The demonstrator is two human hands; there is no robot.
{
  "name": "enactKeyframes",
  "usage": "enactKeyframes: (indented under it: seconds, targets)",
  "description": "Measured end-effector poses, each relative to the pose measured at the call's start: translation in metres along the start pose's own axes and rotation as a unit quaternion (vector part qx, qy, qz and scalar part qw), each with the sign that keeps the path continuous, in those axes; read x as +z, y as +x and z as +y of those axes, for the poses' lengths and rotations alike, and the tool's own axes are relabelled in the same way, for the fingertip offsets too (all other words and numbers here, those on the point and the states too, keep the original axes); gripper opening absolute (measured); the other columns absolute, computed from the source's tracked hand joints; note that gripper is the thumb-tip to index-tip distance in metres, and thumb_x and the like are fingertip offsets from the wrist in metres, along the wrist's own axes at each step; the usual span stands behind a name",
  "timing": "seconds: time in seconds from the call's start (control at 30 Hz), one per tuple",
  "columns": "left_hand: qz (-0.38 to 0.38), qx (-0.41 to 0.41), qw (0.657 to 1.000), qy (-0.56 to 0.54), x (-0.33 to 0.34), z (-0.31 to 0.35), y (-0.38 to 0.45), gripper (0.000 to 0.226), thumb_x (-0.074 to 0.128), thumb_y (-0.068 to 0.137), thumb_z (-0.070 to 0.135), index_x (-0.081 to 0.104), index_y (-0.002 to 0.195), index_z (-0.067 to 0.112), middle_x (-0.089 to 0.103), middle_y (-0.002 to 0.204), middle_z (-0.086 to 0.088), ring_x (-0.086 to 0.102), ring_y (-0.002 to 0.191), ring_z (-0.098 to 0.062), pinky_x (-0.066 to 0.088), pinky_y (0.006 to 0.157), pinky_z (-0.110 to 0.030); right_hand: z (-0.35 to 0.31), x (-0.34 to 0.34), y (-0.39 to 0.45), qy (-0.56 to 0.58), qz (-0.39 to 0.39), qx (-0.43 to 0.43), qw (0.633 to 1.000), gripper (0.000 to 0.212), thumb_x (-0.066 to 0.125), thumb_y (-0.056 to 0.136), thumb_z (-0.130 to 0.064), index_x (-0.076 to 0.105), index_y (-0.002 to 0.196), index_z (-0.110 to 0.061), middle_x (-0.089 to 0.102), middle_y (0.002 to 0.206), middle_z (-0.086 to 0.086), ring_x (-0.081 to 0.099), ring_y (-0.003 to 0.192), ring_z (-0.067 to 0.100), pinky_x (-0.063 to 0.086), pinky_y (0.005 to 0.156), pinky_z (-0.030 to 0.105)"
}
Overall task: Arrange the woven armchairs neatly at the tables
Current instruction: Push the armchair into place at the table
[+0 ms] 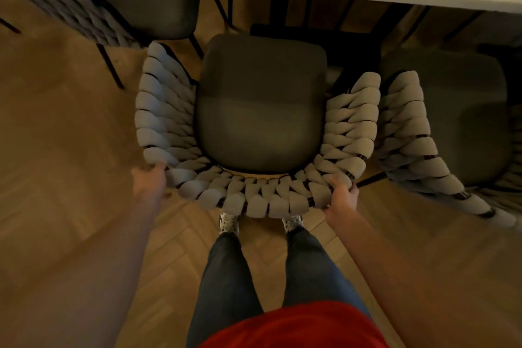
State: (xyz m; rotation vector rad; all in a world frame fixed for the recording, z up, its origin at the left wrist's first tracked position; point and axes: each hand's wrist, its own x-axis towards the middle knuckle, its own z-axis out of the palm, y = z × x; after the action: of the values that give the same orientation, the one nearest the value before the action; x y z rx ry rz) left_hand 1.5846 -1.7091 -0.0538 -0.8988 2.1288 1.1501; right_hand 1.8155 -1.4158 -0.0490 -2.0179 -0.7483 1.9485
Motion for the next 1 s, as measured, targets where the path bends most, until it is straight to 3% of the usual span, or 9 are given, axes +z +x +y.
enactKeyframes:
  seconds: [0.07,0.13,0.2,0.3,0.4,0.53,0.67,1.0]
  targets:
    - [-0.024,0.016,0.999,0.028,-0.003,0.011,0.013,0.068,0.059,0.094,0.043,0.026,0.149,0.019,0.046,0.139,-0.013,0.054,0.116,-0.038,0.056,0.084,-0.058,0.009,0.002,-0.003,0.020,0.024,-0.009,0.999,0.065,0.063,0.096,-0.017,0.028,0.150,-0.024,0.051,0.128,0.007,0.058,0.097,0.023,0.053,0.068,0.042]
    - [-0.036,0.018,0.998,0.045,-0.004,0.018,0.023,0.069,0.061,0.093,0.045,0.027,0.148,0.020,0.047,0.139,-0.013,0.054,0.116,-0.039,0.054,0.087,-0.060,0.017,0.007,-0.008,0.028,0.049,-0.018,0.998,0.063,0.064,0.095,-0.020,0.032,0.149,-0.023,0.051,0.136,0.007,0.057,0.114,0.027,0.054,0.090,0.051]
    - [-0.052,0.015,0.997,0.061,-0.003,0.024,0.029,0.073,0.061,0.093,0.045,0.023,0.151,0.023,0.044,0.145,-0.013,0.051,0.122,-0.041,0.051,0.091,-0.061,0.023,0.011,-0.009,0.040,0.064,-0.033,0.997,0.062,0.065,0.095,-0.020,0.034,0.148,-0.023,0.051,0.140,0.008,0.055,0.123,0.029,0.050,0.099,0.054]
    - [-0.062,0.012,0.995,0.078,0.000,0.030,0.032,0.077,0.059,0.097,0.042,0.014,0.157,0.026,0.037,0.153,-0.012,0.045,0.130,-0.043,0.051,0.091,-0.059,0.023,0.015,-0.008,0.033,0.092,-0.038,0.994,0.062,0.066,0.094,-0.028,0.036,0.148,-0.022,0.053,0.139,0.008,0.056,0.123,0.029,0.051,0.098,0.054]
    - [-0.063,0.015,0.995,0.077,0.002,0.032,0.031,0.070,0.058,0.099,0.037,0.019,0.156,0.023,0.040,0.150,-0.012,0.047,0.127,-0.041,0.053,0.087,-0.058,0.019,0.015,-0.005,0.002,0.112,-0.049,0.992,0.062,0.066,0.093,-0.037,0.040,0.146,-0.019,0.054,0.138,0.009,0.056,0.123,0.030,0.051,0.099,0.053]
    - [-0.067,0.024,0.995,0.070,0.002,0.031,0.027,0.066,0.058,0.099,0.034,0.023,0.154,0.022,0.044,0.146,-0.012,0.052,0.121,-0.040,0.055,0.078,-0.054,0.019,0.010,0.000,-0.009,0.120,-0.063,0.991,0.055,0.062,0.096,-0.033,0.044,0.145,-0.016,0.055,0.138,0.010,0.056,0.123,0.030,0.051,0.099,0.048]
    - [-0.069,0.028,0.994,0.079,0.004,0.026,0.023,0.063,0.058,0.099,0.032,0.027,0.152,0.020,0.045,0.145,-0.014,0.052,0.121,-0.040,0.055,0.081,-0.056,0.015,0.005,-0.002,0.001,0.116,-0.070,0.991,0.052,0.061,0.097,-0.029,0.044,0.144,-0.014,0.055,0.138,0.011,0.056,0.124,0.030,0.051,0.097,0.043]
    - [-0.073,0.030,0.995,0.066,0.018,0.010,0.004,0.063,0.059,0.099,0.031,0.028,0.152,0.017,0.044,0.146,-0.015,0.051,0.124,-0.040,0.055,0.079,-0.053,0.002,-0.014,0.006,0.001,0.130,-0.060,0.990,0.054,0.064,0.095,-0.031,0.046,0.143,-0.016,0.056,0.138,0.012,0.056,0.123,0.032,0.049,0.101,0.053]
